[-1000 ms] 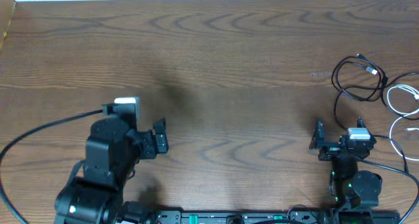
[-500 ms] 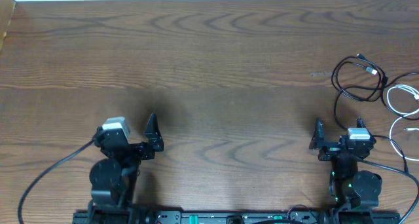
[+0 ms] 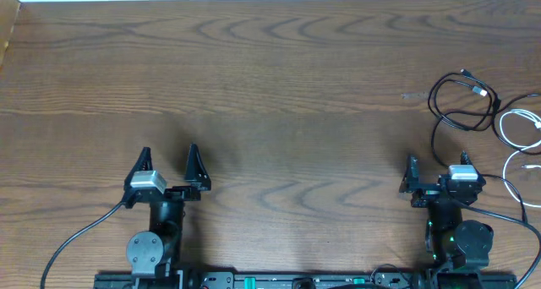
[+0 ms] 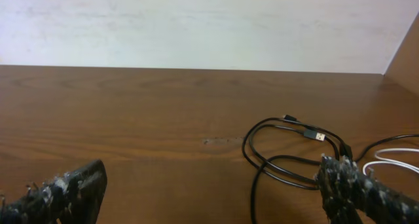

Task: Untangle cables

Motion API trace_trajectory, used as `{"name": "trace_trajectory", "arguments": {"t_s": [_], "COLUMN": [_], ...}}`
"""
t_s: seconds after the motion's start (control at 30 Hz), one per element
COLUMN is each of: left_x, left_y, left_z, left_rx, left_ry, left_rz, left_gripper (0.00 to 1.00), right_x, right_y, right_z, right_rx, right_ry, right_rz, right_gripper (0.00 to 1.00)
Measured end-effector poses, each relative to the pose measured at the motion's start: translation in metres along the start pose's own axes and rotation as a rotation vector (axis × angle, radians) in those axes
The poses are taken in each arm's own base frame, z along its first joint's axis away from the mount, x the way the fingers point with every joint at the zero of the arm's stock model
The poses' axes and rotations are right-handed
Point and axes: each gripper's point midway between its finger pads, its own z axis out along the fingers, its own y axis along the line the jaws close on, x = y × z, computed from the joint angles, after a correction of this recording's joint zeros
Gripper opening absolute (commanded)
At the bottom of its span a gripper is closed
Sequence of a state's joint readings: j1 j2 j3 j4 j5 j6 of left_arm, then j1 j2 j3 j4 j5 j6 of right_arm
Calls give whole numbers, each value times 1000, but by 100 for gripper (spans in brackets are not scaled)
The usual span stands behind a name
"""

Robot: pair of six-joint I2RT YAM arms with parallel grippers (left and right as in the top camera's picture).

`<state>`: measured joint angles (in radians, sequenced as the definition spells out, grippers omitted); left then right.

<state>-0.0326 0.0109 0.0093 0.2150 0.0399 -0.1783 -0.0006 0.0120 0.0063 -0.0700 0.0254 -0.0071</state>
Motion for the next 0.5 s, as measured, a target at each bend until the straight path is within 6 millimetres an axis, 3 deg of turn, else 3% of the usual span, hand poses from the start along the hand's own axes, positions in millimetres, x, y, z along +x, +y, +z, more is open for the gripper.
{"name": "trace_trajectory", "arguments": {"t_s": [0.13,0.37,0.5], "left_x": [6,50,55], "left_y": [-3,-3,-2], "left_z": [0,-5,-6], "left_rx": [19,57,57], "left_ry": [23,202,227], "left_rz": [68,192,206], "left_gripper": [98,98,98], "right_x": [0,0,0], "right_y": [0,0,0], "right_z": [0,0,0], "right_rx": [0,0,0], "right_ry": [0,0,0], "right_rz": [0,0,0], "right_gripper": [99,99,99]}}
